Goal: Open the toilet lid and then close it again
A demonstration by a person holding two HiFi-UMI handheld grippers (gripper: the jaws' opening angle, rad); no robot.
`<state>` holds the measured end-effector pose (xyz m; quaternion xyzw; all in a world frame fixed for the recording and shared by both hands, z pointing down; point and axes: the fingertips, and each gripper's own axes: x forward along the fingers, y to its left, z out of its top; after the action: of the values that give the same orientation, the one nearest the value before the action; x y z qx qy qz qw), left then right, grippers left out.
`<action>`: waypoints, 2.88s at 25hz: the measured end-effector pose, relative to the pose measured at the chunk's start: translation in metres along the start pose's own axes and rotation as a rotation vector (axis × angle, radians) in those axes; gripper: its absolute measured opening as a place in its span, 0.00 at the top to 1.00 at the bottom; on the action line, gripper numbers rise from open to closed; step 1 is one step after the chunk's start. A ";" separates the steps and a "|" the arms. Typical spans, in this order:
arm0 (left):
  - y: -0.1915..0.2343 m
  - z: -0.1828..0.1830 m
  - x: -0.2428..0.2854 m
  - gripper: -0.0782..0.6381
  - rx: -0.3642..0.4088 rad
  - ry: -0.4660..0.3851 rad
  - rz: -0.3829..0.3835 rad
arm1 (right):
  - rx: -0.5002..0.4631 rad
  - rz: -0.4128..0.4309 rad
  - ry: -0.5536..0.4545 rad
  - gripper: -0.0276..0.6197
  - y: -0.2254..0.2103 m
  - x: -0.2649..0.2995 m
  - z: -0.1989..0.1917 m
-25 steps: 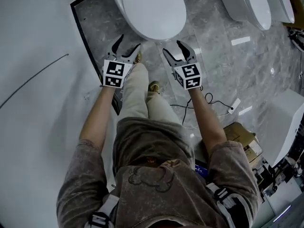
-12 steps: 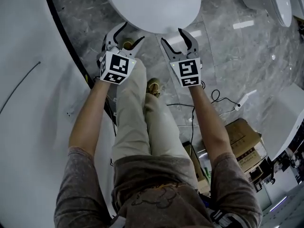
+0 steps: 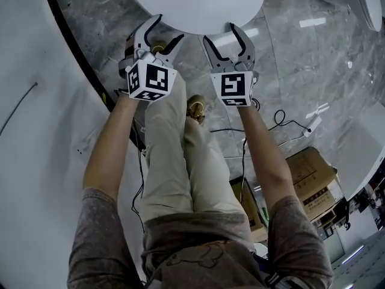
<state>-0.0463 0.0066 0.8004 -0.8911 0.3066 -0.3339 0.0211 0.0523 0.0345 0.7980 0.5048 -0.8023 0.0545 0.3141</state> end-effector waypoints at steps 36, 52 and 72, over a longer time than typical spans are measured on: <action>0.117 0.183 -0.101 0.45 -0.210 -0.078 0.038 | -0.040 0.053 -0.141 0.51 -0.080 -0.076 0.241; 0.257 0.258 -0.121 0.45 -0.344 -0.079 0.035 | -0.069 0.087 -0.119 0.51 -0.133 -0.031 0.401; 0.424 0.309 -0.059 0.76 -0.451 -0.087 0.143 | -0.252 0.241 -0.094 0.56 -0.213 0.119 0.541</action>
<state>-0.1192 -0.3557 0.4233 -0.8628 0.4345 -0.2159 -0.1419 -0.0452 -0.3796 0.3844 0.3637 -0.8711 -0.0330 0.3284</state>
